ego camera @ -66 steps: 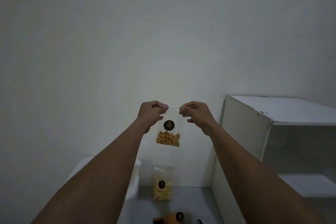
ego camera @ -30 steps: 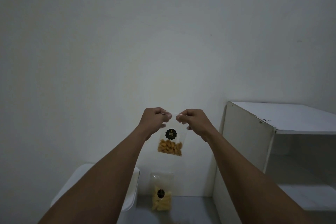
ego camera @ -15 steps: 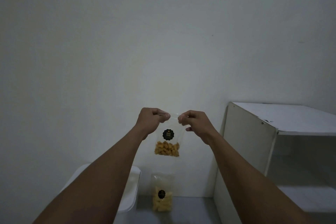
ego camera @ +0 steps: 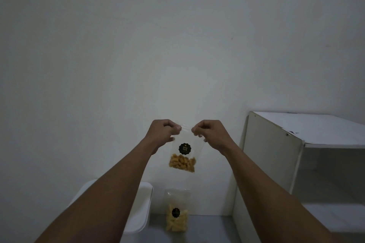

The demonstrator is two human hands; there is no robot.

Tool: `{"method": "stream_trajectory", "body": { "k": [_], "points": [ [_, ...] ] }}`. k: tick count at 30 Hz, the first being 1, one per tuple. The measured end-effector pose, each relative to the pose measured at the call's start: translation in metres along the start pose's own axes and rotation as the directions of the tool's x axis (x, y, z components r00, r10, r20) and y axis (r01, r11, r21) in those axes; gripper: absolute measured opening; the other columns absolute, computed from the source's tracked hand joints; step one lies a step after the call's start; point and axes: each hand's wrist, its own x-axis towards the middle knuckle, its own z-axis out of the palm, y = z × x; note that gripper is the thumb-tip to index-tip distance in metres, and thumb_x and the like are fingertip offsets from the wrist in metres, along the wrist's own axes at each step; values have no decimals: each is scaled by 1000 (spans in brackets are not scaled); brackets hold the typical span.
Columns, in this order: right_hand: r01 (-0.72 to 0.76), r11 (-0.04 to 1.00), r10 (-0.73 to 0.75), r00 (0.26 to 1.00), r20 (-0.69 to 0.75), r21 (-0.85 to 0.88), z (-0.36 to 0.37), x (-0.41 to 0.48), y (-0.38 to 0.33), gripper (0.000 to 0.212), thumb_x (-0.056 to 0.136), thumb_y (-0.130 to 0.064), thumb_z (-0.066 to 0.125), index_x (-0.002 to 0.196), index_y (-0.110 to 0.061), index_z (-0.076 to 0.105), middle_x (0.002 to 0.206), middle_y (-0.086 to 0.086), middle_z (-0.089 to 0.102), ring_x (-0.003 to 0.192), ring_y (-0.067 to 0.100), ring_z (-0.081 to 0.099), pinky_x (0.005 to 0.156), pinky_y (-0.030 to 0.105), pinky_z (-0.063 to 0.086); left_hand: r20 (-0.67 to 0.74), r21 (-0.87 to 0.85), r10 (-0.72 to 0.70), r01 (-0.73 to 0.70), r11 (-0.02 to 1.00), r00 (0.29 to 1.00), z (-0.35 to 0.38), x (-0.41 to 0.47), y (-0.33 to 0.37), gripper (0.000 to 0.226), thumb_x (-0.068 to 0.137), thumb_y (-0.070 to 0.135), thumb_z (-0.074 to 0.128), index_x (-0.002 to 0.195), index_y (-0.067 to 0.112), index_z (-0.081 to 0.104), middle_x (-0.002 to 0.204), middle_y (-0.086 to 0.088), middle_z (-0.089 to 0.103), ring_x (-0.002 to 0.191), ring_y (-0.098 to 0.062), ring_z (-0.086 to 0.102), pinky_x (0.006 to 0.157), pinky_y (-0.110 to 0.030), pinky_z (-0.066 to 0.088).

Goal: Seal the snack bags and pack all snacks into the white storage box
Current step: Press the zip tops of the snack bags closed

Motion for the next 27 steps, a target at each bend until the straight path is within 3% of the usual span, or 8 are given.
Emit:
{"method": "stream_trajectory", "body": {
  "k": [4, 9, 11, 14, 18, 20, 23, 27],
  "points": [
    [18, 999, -19, 1000, -23, -31, -2, 4, 0, 10, 85, -16, 71, 81, -7, 73, 76, 2, 70, 70, 9, 59, 69, 26, 47, 67, -3, -21, 22, 1000, 998, 6, 0, -1, 26, 83, 24, 76, 94, 1, 71, 103, -1, 73, 92, -17, 70, 82, -34, 58],
    [14, 1000, -13, 1000, 25, -19, -3, 2, -1, 11, 85, -22, 74, 88, -11, 76, 83, 2, 75, 73, 9, 65, 66, 24, 51, -51, 68, 60, -57, 996, 997, 5, 5, -1, 16, 84, 17, 75, 81, 2, 72, 95, -7, 73, 95, -21, 66, 87, -38, 56],
    [-13, 999, 15, 997, 73, -31, -5, 2, 1, 12, 88, -20, 70, 91, -9, 75, 84, 2, 76, 75, 10, 68, 67, 25, 53, -54, 80, 45, -41, 996, 998, 1, 7, -2, 15, 83, 19, 76, 83, 4, 74, 95, -2, 74, 97, -16, 66, 88, -36, 55],
    [8, 997, -6, 999, 36, -72, -2, 3, 5, 9, 87, -13, 70, 84, -6, 75, 77, 4, 76, 69, 13, 68, 72, 33, 57, -40, 117, 14, -9, 993, 999, 1, 10, -5, 19, 82, 24, 78, 87, 6, 74, 98, 4, 73, 101, -10, 65, 92, -35, 51],
    [5, 990, -12, 999, -45, -142, 8, 4, 6, 12, 85, -19, 70, 74, -17, 74, 71, -1, 75, 65, 12, 69, 75, 38, 58, -267, 216, -11, 71, 974, 964, 12, 13, -7, 33, 75, 42, 80, 89, 16, 67, 93, 1, 69, 92, -21, 67, 86, -37, 56],
    [-4, 982, -15, 995, -95, -189, 10, 3, 6, 12, 84, -23, 69, 74, -19, 75, 68, -4, 74, 63, 8, 67, 73, 37, 58, -333, 166, -63, 125, 978, 941, 16, 11, -4, 41, 72, 50, 80, 85, 13, 65, 88, -5, 70, 83, -22, 69, 80, -38, 59],
    [1, 975, -31, 990, -135, -222, 15, -2, 4, 13, 86, -26, 69, 77, -20, 76, 67, -5, 73, 64, 8, 68, 70, 36, 59, -217, 5, -196, 202, 979, 956, 20, 6, 5, 44, 78, 43, 78, 85, 1, 70, 83, -10, 73, 73, -17, 71, 66, -30, 61],
    [-8, 980, -21, 989, -145, -197, 23, -6, 5, 10, 86, -25, 71, 81, -18, 76, 69, -4, 74, 68, 12, 71, 73, 40, 61, -117, -95, -283, 273, 957, 952, 21, 2, 8, 27, 84, 21, 74, 96, -3, 69, 86, -11, 74, 71, -16, 71, 70, -32, 62]
  ]
}}
